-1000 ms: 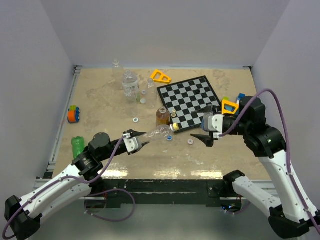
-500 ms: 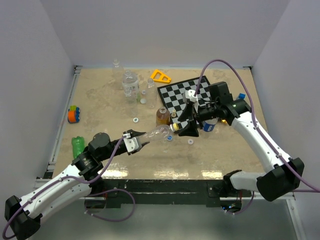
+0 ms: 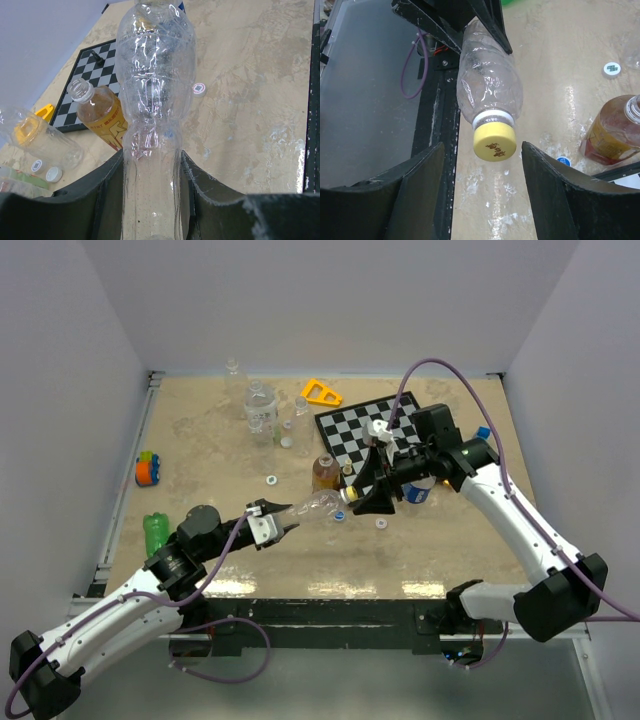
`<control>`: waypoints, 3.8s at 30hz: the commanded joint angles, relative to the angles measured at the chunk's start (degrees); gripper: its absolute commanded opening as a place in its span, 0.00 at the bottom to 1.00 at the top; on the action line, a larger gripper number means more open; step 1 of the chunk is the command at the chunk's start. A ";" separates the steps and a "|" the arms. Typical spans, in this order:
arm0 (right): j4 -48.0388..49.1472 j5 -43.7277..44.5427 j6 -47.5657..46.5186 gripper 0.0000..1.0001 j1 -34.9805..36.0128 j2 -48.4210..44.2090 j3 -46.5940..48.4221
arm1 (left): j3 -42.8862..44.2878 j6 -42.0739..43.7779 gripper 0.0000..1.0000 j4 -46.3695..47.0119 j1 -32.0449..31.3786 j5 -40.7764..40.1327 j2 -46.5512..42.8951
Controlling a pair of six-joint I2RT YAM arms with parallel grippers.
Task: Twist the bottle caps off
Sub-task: Unscrew the bottle cap from the plastic bottle, then place the bottle cap at the center of the board.
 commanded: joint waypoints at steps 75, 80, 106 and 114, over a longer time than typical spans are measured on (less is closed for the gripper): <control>-16.45 14.37 -89.19 0.00 1.26 -19.13 -1.44 | -1.05 -2.44 0.00 4.07 1.12 13.92 2.30; -15.49 11.12 -82.35 0.00 -0.67 -21.07 -3.37 | -0.88 -2.35 0.00 3.98 1.12 12.34 0.98; 14.74 34.92 -37.95 0.17 1.25 -18.79 -33.51 | -0.70 -1.73 0.00 3.63 1.47 -4.89 -8.25; 22.13 41.88 -32.06 0.23 8.55 -13.52 -36.16 | -0.79 -1.82 0.00 3.81 1.47 -4.54 -7.81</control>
